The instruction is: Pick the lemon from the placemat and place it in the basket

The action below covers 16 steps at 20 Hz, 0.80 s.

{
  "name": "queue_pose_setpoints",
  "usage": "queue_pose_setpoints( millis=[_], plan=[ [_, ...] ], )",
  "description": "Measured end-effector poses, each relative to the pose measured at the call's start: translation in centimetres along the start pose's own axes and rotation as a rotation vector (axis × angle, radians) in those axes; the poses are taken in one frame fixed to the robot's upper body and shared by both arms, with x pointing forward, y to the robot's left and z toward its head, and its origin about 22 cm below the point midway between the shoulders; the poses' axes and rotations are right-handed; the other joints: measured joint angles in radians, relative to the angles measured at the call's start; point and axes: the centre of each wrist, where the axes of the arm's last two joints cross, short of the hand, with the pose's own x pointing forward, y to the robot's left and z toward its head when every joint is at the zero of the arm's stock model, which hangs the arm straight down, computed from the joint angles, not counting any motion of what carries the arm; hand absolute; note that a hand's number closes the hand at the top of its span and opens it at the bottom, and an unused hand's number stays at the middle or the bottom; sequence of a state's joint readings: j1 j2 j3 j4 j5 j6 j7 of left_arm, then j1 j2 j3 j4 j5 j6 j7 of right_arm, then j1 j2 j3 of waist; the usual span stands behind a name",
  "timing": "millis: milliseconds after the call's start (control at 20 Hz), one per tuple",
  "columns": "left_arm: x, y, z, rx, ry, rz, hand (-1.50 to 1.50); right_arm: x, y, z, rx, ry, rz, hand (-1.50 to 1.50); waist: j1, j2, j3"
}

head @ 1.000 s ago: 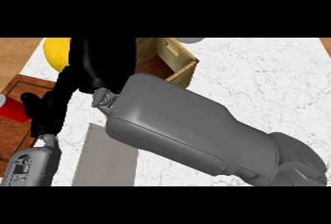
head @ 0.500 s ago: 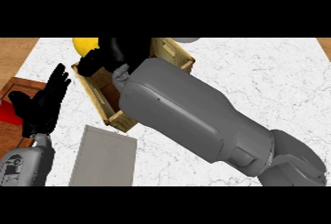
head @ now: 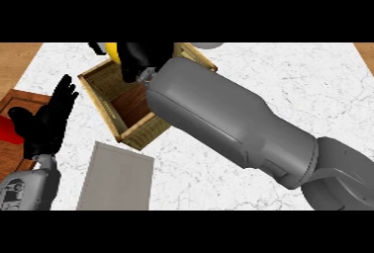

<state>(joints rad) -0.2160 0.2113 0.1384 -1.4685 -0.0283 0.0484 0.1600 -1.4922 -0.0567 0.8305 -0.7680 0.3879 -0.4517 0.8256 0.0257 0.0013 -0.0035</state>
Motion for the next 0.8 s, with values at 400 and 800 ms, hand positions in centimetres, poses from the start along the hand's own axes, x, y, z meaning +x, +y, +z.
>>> queue_pose_setpoints(
  millis=[400, 800],
  plan=[
    [-0.4, 0.0, 0.2, 0.003, 0.002, 0.001, 0.0, 0.6, -0.2, -1.6, -0.032, -0.118, 0.228, 1.5, -0.004, 0.002, 0.002],
    [0.1, -0.8, 0.2, -0.002, -0.005, 0.008, 0.0, -0.2, -0.1, -3.0, 0.063, -0.046, 0.312, 1.5, 0.003, 0.003, 0.002]
  ],
)
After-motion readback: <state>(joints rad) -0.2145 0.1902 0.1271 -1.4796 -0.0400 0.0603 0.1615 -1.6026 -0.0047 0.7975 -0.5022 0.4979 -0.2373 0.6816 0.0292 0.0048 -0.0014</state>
